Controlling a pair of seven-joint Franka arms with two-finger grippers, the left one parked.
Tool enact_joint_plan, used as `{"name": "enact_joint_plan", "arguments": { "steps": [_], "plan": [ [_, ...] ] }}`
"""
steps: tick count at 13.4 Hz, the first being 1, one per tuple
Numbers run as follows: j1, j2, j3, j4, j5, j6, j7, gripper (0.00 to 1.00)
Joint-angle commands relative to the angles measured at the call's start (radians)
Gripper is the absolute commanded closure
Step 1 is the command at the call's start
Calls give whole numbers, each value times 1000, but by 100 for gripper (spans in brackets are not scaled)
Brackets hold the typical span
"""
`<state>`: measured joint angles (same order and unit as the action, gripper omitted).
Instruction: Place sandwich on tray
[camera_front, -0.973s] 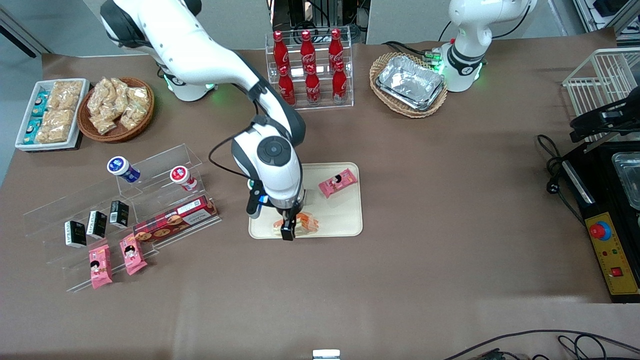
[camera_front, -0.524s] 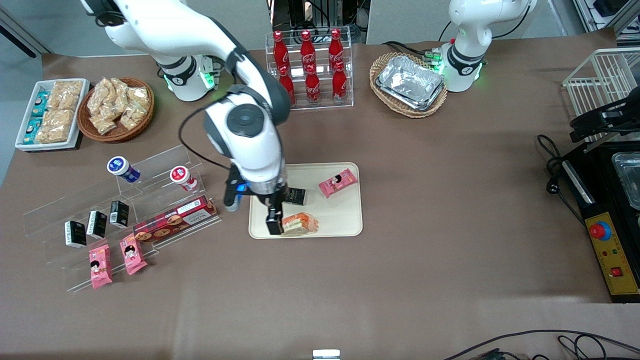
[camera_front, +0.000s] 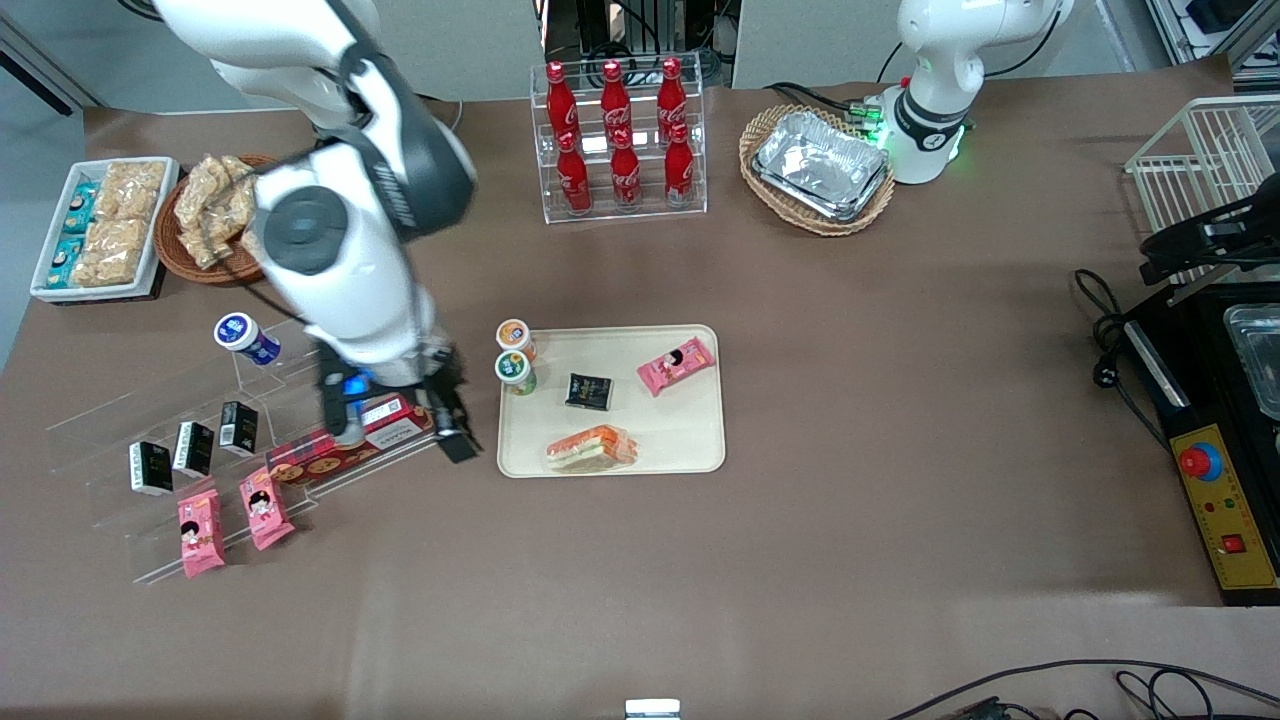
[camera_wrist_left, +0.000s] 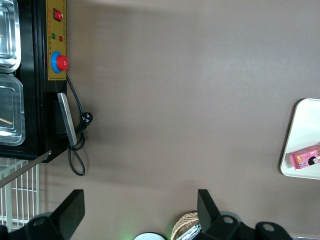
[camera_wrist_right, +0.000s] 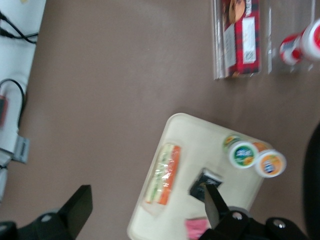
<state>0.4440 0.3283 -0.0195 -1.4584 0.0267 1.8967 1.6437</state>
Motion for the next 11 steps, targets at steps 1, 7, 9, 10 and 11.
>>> {"name": "enact_joint_plan", "arguments": {
  "steps": [1,7,9,10,11],
  "plan": [
    [-140,-90,12,-20,101,-106,-265,0],
    [-369,-201,12,-28,52,-300,-844,0],
    [-413,-216,12,-28,44,-336,-927,0],
    [-438,-230,12,-30,44,-352,-1014,0],
    [-464,-244,12,-31,44,-367,-1121,0]
  ]
}}
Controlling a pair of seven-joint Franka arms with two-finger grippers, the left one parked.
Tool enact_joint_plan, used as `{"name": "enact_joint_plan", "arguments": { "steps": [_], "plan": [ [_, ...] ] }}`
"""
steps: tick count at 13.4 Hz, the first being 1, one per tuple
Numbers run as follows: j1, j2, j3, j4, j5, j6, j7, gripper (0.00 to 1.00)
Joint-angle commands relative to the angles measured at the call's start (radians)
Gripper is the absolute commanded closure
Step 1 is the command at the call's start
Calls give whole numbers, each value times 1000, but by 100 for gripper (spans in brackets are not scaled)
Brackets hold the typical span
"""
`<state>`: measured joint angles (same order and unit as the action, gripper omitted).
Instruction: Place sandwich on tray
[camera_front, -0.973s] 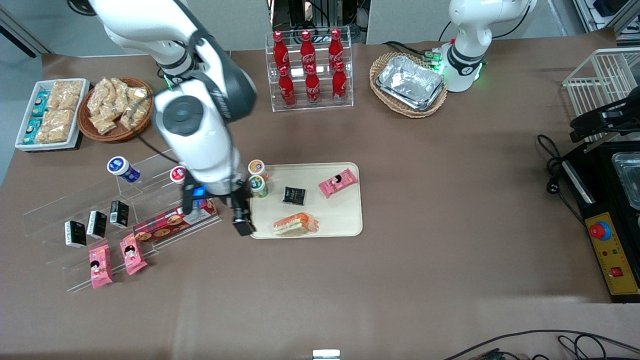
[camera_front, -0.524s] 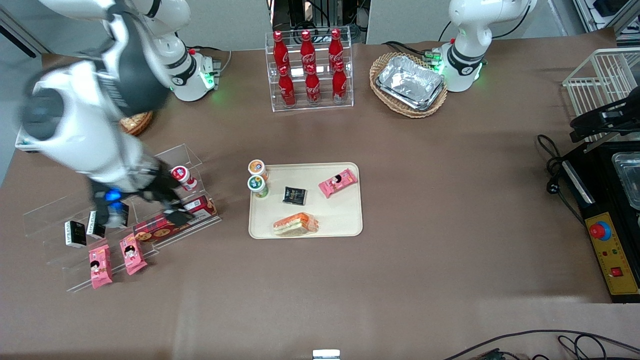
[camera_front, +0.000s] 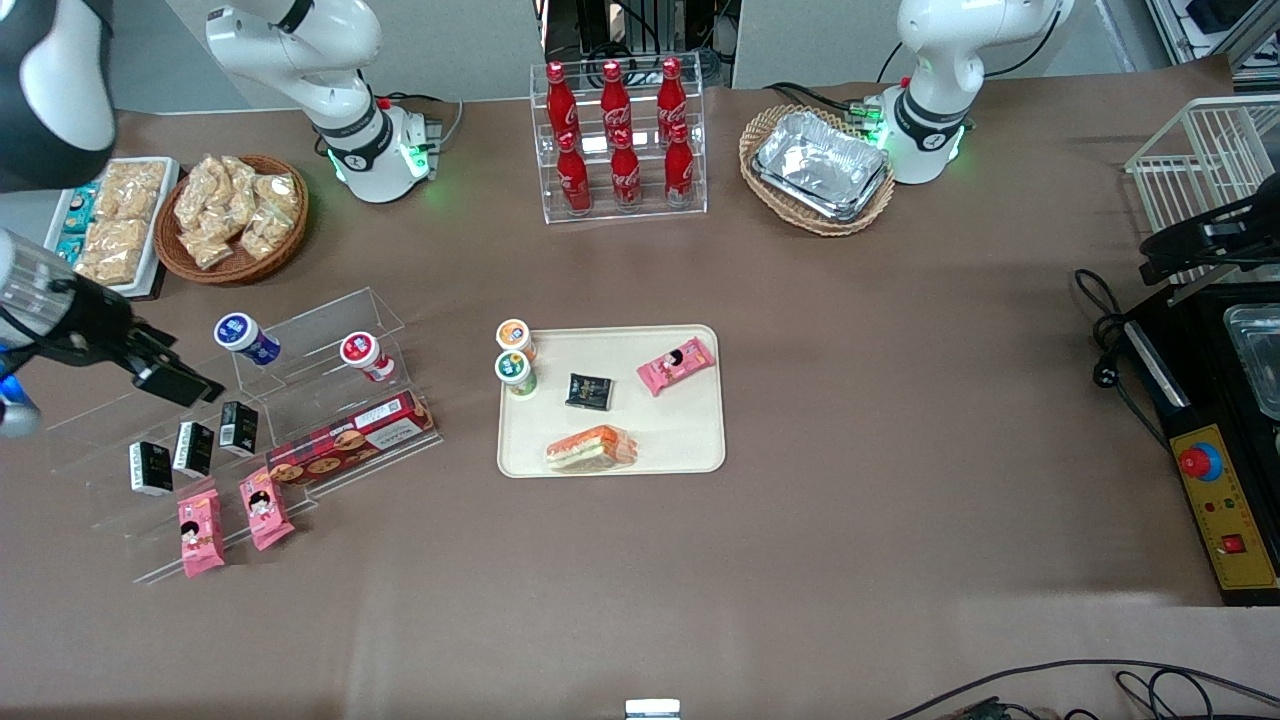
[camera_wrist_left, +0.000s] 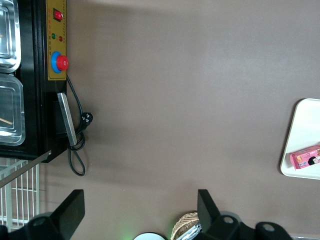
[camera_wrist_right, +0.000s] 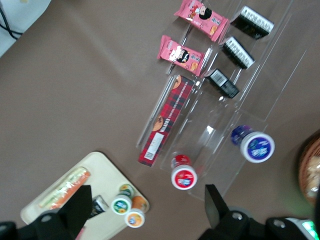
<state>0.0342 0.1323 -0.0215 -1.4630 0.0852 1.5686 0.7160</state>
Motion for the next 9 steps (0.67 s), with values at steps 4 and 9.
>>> {"name": "enact_joint_plan", "arguments": {
  "steps": [4,9],
  "plan": [
    [-123,-95,8,-28,-82,-75,-559,0],
    [-142,-100,6,-19,-84,-139,-655,0]
  ]
}}
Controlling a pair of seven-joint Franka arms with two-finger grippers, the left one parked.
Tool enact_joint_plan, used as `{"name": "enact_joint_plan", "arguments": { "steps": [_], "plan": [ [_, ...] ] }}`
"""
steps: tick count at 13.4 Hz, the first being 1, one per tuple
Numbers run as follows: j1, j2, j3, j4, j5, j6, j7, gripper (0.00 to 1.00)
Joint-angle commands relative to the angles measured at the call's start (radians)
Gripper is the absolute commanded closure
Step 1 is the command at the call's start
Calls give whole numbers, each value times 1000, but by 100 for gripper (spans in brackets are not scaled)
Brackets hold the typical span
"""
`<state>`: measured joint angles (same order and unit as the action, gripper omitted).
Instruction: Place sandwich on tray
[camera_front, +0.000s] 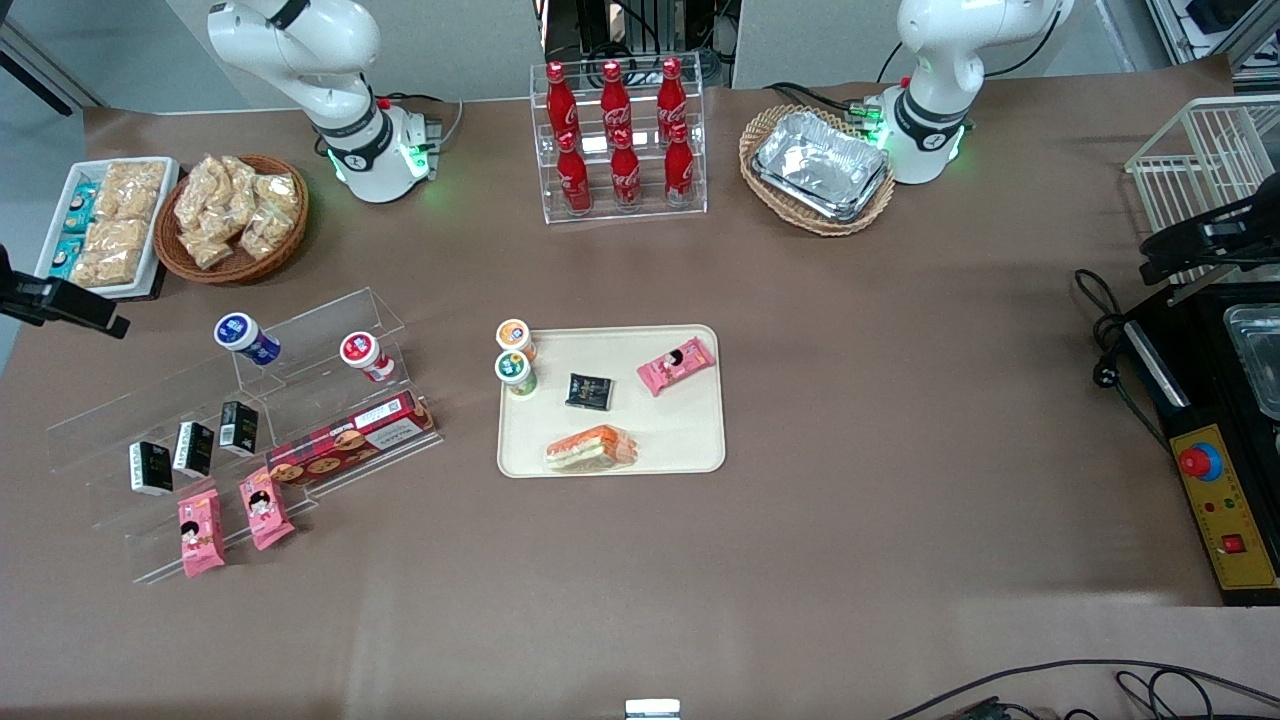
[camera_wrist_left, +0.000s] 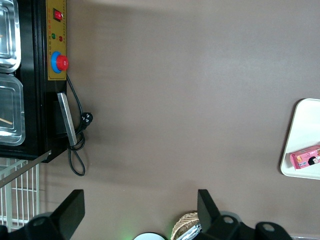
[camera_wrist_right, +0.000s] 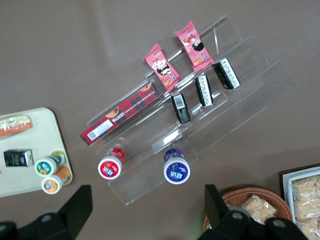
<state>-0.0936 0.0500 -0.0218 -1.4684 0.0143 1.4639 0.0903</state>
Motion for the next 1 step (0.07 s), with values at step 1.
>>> {"name": "enact_joint_plan", "arguments": {
  "steps": [1],
  "plan": [
    [-15,-22,5,-15,-11,-57,-24,0]
  ]
}}
